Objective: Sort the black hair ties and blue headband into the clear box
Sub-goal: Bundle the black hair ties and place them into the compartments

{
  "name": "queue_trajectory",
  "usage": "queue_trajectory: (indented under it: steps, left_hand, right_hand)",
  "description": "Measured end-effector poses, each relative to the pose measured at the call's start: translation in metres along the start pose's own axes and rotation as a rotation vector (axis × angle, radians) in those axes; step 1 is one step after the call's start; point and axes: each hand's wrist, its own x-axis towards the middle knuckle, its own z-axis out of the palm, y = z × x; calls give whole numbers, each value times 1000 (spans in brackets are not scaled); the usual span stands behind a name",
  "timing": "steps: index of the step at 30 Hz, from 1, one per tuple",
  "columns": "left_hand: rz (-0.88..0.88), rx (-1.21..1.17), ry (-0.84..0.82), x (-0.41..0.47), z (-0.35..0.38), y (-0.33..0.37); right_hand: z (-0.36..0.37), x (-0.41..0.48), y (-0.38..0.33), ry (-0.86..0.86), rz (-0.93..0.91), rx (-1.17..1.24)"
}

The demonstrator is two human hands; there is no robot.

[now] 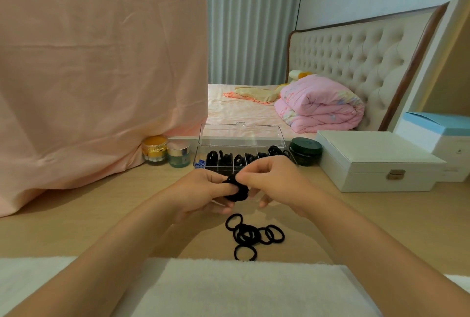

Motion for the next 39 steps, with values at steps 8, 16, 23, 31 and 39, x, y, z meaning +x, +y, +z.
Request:
queue_trajectory:
  steps: [8,16,23,31,39]
  left_hand:
    - [174,180,73,7,-6,33]
    - [274,260,160,38,-22,68]
    - [305,413,161,62,-40,44]
    - [307,687,270,77,-50,23]
    - [388,780,294,83,-49,14]
  right_hand:
    - [-9,6,-8,-15,-13,142]
    - [-18,38,-26,199,-78,181]
    - [-20,77,-25,276,8,18]
    - [6,109,-13,309,-50,-709]
    - [16,114,-4,212,-125,-1295]
